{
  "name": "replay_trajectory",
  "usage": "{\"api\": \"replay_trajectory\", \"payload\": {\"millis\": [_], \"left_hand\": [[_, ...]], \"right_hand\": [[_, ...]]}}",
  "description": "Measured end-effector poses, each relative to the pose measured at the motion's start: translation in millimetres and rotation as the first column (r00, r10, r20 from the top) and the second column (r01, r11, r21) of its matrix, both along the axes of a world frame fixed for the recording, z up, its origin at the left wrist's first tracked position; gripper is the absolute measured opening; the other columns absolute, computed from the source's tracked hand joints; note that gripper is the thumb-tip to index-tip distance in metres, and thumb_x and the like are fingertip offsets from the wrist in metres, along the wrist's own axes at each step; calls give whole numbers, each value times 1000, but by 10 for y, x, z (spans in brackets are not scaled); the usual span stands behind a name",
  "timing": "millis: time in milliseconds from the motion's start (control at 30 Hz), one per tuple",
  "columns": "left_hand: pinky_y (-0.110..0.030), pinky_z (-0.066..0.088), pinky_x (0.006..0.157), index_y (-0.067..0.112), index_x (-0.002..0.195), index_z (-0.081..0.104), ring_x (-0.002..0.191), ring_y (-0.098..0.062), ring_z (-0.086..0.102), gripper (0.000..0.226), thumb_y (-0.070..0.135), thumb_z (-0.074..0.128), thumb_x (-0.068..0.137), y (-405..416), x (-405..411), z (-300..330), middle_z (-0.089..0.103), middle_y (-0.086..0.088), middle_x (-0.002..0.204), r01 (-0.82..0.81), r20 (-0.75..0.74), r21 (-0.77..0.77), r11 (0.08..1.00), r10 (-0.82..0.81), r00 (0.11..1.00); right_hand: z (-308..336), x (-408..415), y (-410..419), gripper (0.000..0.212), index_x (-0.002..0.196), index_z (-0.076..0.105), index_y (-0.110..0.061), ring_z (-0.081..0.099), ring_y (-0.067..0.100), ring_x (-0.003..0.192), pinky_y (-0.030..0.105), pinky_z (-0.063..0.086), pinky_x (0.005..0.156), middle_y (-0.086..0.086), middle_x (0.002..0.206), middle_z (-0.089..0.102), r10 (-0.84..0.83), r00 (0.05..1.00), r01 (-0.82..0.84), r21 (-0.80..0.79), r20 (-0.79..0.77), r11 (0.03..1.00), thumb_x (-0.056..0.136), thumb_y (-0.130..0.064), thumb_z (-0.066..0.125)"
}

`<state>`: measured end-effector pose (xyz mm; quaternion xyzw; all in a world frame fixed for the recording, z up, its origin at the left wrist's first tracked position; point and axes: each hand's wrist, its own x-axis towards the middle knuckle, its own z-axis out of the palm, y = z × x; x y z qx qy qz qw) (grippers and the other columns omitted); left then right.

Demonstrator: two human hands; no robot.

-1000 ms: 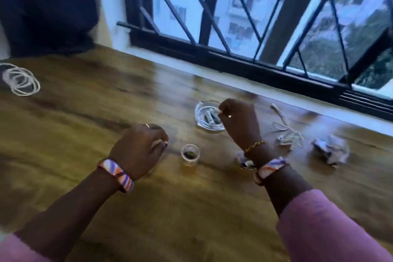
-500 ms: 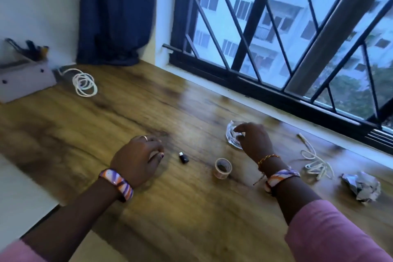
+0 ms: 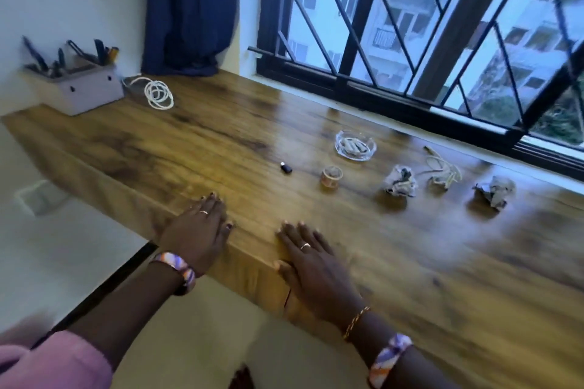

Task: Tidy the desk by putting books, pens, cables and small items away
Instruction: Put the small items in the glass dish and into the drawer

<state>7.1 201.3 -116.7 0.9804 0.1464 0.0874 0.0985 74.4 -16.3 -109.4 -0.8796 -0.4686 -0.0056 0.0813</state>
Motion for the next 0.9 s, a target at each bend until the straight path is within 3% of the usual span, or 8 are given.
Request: {"api": "replay_trajectory", "payload": {"millis": [233,367,567,667,700,767,833,900], "left_hand": [[-26,10,116,12,147,11,146,-17,2,77,21,58,88,-118,-505,-203,5,-2,158,136,51,-223,965,-128,990],[-28,34,110,17,146,21,141,-8,19,78,2,63,82,-47,-731,-285,3,13,155,193,137,-498,845,-143,980],[-3,42,87,17,124,56,125,-6,41,44,-2,58,84,149,-792,-335,24,17,146,170,217,-601,781,-46,975],[-35,50,90,11,138,41,118,-27,52,57,26,53,84,197,-725,-664,44,-10,142,39,187,-523,852,69,980],[-43,46,95,7,143,29,120,-35,49,65,26,54,86,218,-663,-835,39,-20,144,-115,101,-612,783,222,970],[-49,28,111,1,147,10,136,-41,28,67,22,47,95,261,-521,-1035,14,-27,153,-449,-269,-847,285,498,824],[-47,15,117,4,147,15,142,-35,18,62,40,30,98,321,-355,-1171,9,-20,156,-357,-554,-802,-478,373,744],[-40,22,110,10,130,44,125,-28,42,64,55,17,94,347,-236,-1292,32,-14,149,-124,-526,-644,-755,318,789]], "right_hand": [[-55,-195,-62,83,144,31,-10,34,30,137,44,25,112,12,151,31,-57,992,68,-99,114,993,73,-32,67],[-41,-221,-52,82,149,2,-16,3,23,146,36,1,118,5,158,3,-59,994,70,-120,96,990,88,-33,55],[-113,-209,-23,89,140,37,-10,42,29,132,46,32,106,12,145,42,-87,980,108,-111,181,988,65,-35,78],[-105,-200,-16,88,140,37,-10,43,29,131,46,33,105,12,144,42,-86,975,107,-90,204,990,66,-35,77],[-114,-202,-10,87,140,36,-10,42,29,132,46,32,106,11,145,42,-89,973,112,-97,214,989,66,-35,77],[-138,-193,-5,87,141,34,-11,40,29,133,46,30,107,11,147,39,-93,973,117,-102,210,988,68,-35,74],[-140,-195,-13,84,142,30,-12,36,28,136,45,28,110,10,149,36,-95,978,116,-103,187,988,72,-37,69],[-153,-173,-29,81,144,27,-15,31,25,139,43,27,112,8,151,31,-90,983,109,-117,160,987,75,-40,61]]}}
